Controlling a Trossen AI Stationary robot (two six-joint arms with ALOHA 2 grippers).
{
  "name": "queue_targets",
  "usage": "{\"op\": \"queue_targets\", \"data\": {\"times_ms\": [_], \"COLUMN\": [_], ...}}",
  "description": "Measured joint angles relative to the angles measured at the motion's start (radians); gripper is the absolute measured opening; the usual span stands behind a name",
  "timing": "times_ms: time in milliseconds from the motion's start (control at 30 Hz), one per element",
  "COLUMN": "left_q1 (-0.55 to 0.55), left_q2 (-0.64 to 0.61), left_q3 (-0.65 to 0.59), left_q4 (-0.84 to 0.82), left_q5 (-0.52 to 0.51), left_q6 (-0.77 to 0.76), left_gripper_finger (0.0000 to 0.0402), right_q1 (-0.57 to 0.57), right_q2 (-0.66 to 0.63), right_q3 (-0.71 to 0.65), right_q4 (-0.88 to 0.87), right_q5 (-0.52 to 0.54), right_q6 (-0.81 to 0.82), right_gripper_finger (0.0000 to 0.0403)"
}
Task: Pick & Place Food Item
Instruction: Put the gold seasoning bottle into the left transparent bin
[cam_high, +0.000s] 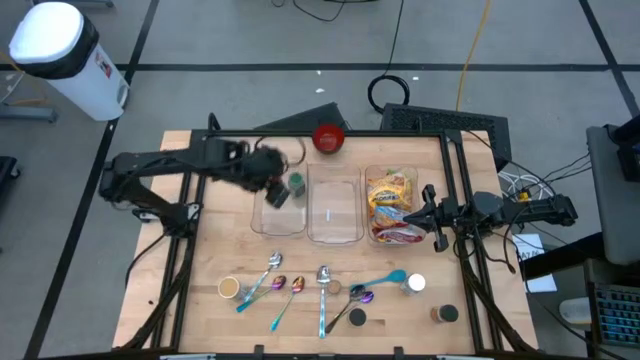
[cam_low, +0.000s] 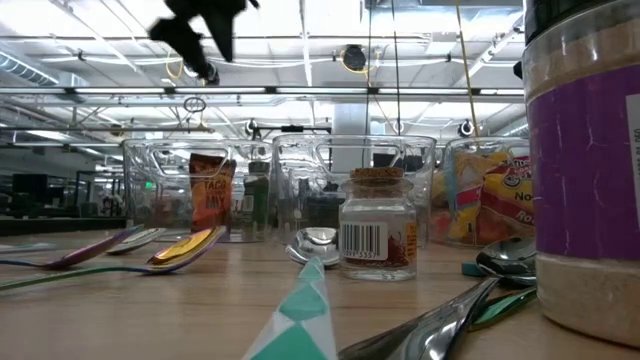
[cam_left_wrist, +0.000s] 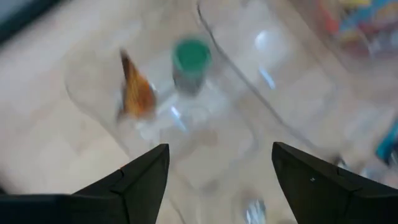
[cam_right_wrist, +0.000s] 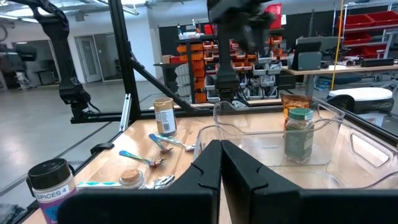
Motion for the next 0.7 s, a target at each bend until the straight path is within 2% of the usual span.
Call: {"op": "queue_targets", "data": {"times_ms": [167, 433, 533, 700], "left_q1": [-0.206, -0.53, -0.621, -0.714], "left_q2": [-0.016, -0.011, -0.011, -0.011], "left_q3": [-0.001, -0.096, -0.154, -0.261], "left_q4": [-0.116, -0.12, -0.119, -0.043], "left_q5": [0.027, 0.057, 0.062, 0.134], "left_q6": [-0.234, -0.71, -0.877, -1.071], "left_gripper_finger": [0.0287, 0.0292, 0.0292, 0.0292], "right_q1": [0.0, 0.0, 0.0, 0.0], "right_q2": [0.0, 0.0, 0.0, 0.0], "right_q3": [0.0, 0.0, 0.0, 0.0], "right_q4": [0.0, 0.0, 0.0, 0.0], "right_q5": [0.0, 0.0, 0.0, 0.0], "right_q6": [0.0, 0.0, 0.0, 0.0], "right_gripper_finger": [0.0, 0.0, 0.0, 0.0]}}
